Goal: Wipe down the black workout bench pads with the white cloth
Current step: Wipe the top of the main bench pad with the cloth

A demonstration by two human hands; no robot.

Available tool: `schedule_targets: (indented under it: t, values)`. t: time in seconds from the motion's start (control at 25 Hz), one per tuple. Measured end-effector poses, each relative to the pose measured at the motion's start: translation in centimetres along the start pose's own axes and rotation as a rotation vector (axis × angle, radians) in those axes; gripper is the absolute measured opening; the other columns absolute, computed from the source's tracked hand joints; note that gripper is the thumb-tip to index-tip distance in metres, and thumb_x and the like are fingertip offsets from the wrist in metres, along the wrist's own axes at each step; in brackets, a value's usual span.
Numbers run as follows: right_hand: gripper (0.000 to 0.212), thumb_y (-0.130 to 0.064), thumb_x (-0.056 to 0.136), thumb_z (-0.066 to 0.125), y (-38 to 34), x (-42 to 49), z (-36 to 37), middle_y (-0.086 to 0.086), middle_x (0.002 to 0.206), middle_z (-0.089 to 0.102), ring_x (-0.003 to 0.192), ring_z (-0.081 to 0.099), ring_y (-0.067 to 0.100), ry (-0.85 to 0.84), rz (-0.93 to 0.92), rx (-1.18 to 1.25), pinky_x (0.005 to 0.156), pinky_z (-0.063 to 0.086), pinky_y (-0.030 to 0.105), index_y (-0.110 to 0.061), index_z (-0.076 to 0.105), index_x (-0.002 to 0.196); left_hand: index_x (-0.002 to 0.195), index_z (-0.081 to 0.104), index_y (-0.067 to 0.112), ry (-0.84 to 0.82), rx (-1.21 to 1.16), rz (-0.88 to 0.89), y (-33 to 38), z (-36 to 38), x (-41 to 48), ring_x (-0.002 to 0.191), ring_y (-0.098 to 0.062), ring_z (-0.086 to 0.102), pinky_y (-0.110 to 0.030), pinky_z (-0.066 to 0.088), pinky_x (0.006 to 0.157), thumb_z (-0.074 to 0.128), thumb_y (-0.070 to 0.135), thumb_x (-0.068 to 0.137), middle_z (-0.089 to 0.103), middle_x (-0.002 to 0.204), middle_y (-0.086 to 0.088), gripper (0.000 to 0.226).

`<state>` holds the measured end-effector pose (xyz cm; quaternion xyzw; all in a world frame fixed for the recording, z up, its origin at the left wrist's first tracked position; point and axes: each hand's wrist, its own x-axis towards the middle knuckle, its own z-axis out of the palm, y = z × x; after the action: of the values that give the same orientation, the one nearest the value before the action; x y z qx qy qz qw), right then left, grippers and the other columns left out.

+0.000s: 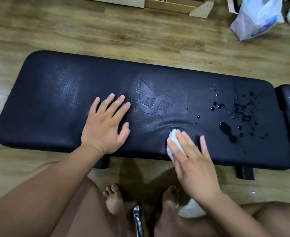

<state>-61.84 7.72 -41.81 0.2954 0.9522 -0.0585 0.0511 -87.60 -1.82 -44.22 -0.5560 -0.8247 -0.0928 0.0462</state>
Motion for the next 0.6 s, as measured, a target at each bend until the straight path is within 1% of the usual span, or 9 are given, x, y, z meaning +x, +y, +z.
schedule_targets:
  t: [0.08,0.2,0.28,0.32,0.36,0.44,0.52,0.56,0.6]
  values:
    - [0.049,-0.019,0.091,0.040,1.3,5.0,-1.0,0.003,0.151,0.039,0.141,0.036,0.021,0.030,0.021,-0.053,0.114,0.015,0.060,-0.023,0.045,0.139,0.139,0.053,0.017,0.005,-0.012,-0.009,-0.1,0.0,0.1,0.141,-0.030,0.037,-0.055,0.024,0.115,0.040,0.042,0.088,0.046,0.150,-0.004,0.058]
    - [0.047,-0.012,0.093,0.040,5.4,14.9,-2.6,0.001,0.153,0.031,0.143,0.025,0.026,0.055,0.147,-0.094,0.112,0.013,0.065,-0.027,0.041,0.138,0.138,0.054,0.018,0.001,-0.022,-0.014,-0.1,0.0,0.1,0.140,-0.030,0.037,-0.054,0.024,0.116,0.039,0.043,0.088,0.047,0.149,-0.003,0.058]
    - [0.046,-0.011,0.091,0.044,7.2,20.9,-4.2,0.004,0.154,0.027,0.143,0.021,0.030,0.024,0.259,-0.043,0.113,0.014,0.059,-0.032,0.049,0.132,0.138,0.054,0.019,-0.003,-0.016,-0.015,-0.2,-0.1,0.3,0.140,-0.029,0.037,-0.054,0.023,0.116,0.039,0.044,0.087,0.047,0.149,-0.002,0.059]
    - [0.042,-0.010,0.090,0.046,7.5,22.7,-4.8,0.008,0.151,0.031,0.139,0.025,0.033,0.010,0.305,-0.023,0.111,0.021,0.052,-0.029,0.055,0.126,0.138,0.054,0.020,-0.007,-0.016,-0.017,-0.2,-0.1,0.3,0.141,-0.028,0.037,-0.053,0.023,0.117,0.039,0.045,0.087,0.047,0.149,-0.002,0.059]
    - [0.038,-0.008,0.089,0.046,7.3,23.4,-5.0,0.011,0.144,0.039,0.133,0.032,0.035,0.020,0.309,-0.035,0.106,0.031,0.045,-0.022,0.059,0.122,0.139,0.054,0.020,-0.008,-0.018,-0.023,-0.1,-0.1,0.3,0.141,-0.028,0.037,-0.053,0.023,0.117,0.038,0.045,0.087,0.046,0.150,-0.001,0.059]
    - [0.038,-0.003,0.086,0.045,6.3,22.0,-4.7,0.013,0.129,0.051,0.120,0.043,0.036,0.105,0.236,-0.009,0.093,0.041,0.038,-0.014,0.061,0.119,0.138,0.054,0.021,-0.005,-0.018,-0.032,-0.2,-0.1,0.2,0.141,-0.027,0.036,-0.052,0.022,0.117,0.038,0.045,0.087,0.046,0.150,-0.001,0.059]
    - [0.036,-0.001,0.085,0.046,5.6,17.2,-3.6,0.011,0.119,0.059,0.109,0.048,0.036,0.249,0.158,0.062,0.085,0.044,0.037,-0.013,0.063,0.115,0.138,0.054,0.020,0.000,-0.027,-0.034,-0.1,-0.2,0.3,0.141,-0.027,0.036,-0.052,0.022,0.117,0.039,0.045,0.087,0.047,0.149,-0.001,0.059]
    - [0.034,-0.001,0.086,0.046,5.1,13.6,-2.9,0.010,0.116,0.060,0.104,0.049,0.036,0.296,0.120,0.110,0.087,0.044,0.038,-0.012,0.064,0.113,0.137,0.055,0.020,0.006,-0.034,-0.034,0.0,-0.2,0.4,0.141,-0.027,0.037,-0.052,0.022,0.117,0.040,0.045,0.087,0.047,0.149,-0.001,0.058]
    - [0.034,0.000,0.086,0.046,4.2,9.5,-2.1,0.011,0.117,0.060,0.104,0.049,0.035,0.324,0.086,0.168,0.093,0.043,0.038,-0.010,0.064,0.113,0.137,0.055,0.020,0.015,-0.042,-0.036,0.1,-0.2,0.2,0.141,-0.027,0.037,-0.052,0.022,0.117,0.041,0.044,0.087,0.048,0.149,-0.001,0.058]
